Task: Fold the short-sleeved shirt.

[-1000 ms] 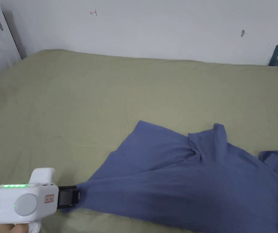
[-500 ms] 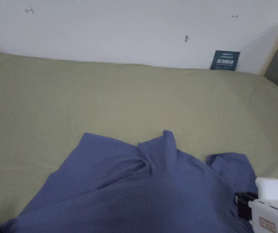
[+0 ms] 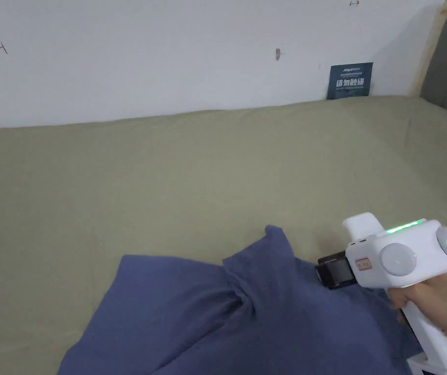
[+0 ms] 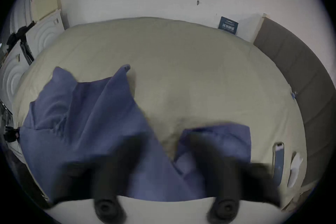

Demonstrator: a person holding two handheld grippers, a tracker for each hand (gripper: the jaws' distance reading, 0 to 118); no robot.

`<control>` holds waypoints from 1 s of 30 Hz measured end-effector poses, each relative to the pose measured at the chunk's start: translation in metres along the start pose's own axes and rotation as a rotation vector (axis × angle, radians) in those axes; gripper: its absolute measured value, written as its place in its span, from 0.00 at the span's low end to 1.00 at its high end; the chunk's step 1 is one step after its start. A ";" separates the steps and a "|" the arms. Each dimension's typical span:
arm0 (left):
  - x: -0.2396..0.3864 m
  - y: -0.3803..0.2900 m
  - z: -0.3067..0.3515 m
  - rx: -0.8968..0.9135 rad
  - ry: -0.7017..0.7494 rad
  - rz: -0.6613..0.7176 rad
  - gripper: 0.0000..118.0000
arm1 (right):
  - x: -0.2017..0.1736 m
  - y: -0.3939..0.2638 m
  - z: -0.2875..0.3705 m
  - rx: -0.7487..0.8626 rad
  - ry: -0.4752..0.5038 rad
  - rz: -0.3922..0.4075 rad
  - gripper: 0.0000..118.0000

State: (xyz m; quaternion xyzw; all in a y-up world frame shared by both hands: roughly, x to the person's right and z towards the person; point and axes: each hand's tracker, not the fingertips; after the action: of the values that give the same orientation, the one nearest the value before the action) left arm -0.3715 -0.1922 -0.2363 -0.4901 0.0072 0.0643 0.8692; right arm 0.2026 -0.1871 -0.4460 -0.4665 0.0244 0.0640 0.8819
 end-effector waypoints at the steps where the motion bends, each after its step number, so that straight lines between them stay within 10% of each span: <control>1: 0.002 0.001 0.001 -0.002 0.001 0.001 0.01 | -0.003 0.002 -0.008 0.028 0.002 -0.005 0.88; 7: 0.009 0.002 0.004 -0.009 -0.001 0.000 0.01 | -0.016 0.006 -0.048 -0.142 -0.040 0.064 0.80; 11: -0.004 0.004 -0.004 -0.015 0.001 0.003 0.01 | -0.017 0.009 -0.025 -0.081 0.010 -0.003 0.57; 13: -0.006 0.005 -0.004 -0.017 0.003 0.009 0.01 | -0.020 0.009 -0.003 0.010 -0.057 0.029 0.00; 30: 0.012 0.100 0.130 0.359 -0.072 0.020 0.01 | 0.029 0.011 0.278 0.425 -0.059 0.006 0.00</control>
State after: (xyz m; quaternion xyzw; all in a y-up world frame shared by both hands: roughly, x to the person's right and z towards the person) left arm -0.3776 -0.0287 -0.2544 -0.3244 -0.0076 0.0880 0.9418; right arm 0.2250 0.0510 -0.3009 -0.2677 0.0129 0.0735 0.9606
